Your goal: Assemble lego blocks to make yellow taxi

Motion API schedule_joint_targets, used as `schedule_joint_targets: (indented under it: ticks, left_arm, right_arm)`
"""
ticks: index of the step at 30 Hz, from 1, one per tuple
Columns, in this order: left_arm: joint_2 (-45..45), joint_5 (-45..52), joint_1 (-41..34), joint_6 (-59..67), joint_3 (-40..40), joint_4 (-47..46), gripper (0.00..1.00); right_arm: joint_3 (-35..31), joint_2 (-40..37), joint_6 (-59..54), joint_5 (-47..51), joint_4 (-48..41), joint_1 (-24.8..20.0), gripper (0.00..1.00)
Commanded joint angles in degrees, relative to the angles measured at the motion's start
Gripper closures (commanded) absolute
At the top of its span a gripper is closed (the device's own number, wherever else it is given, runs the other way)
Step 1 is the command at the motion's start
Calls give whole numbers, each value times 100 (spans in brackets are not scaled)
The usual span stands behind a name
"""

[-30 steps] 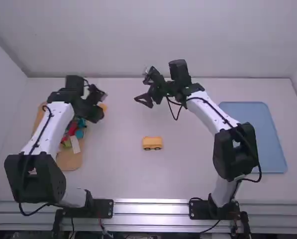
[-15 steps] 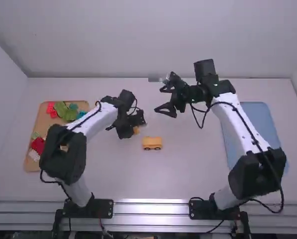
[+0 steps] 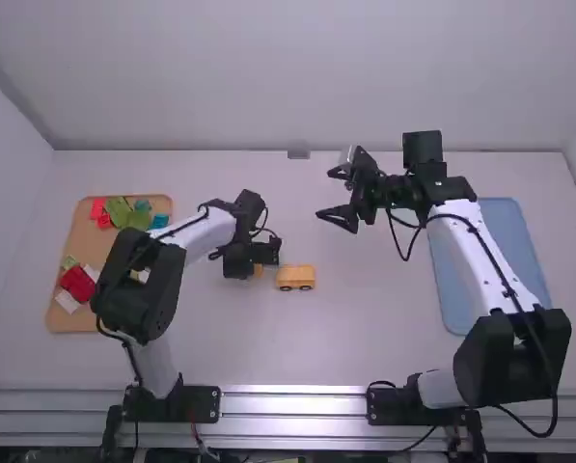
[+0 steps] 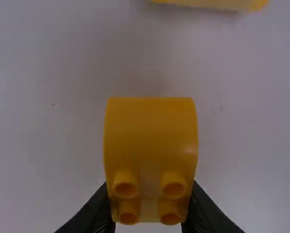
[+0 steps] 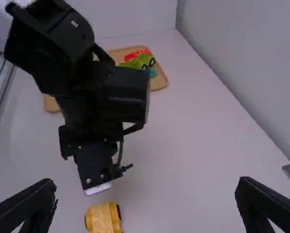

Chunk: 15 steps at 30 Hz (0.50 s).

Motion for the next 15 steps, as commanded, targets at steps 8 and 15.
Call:
schedule_joint_targets:
  ticks: [8,15]
  left_arm:
    - [17,-343,0,295,-776,719,1]
    - [-109,286,136,420,-549,636,1]
  right_arm:
    - [-42,-136,243,-96,85,-2,1]
    - [-42,-136,293,-94,170,-9,1]
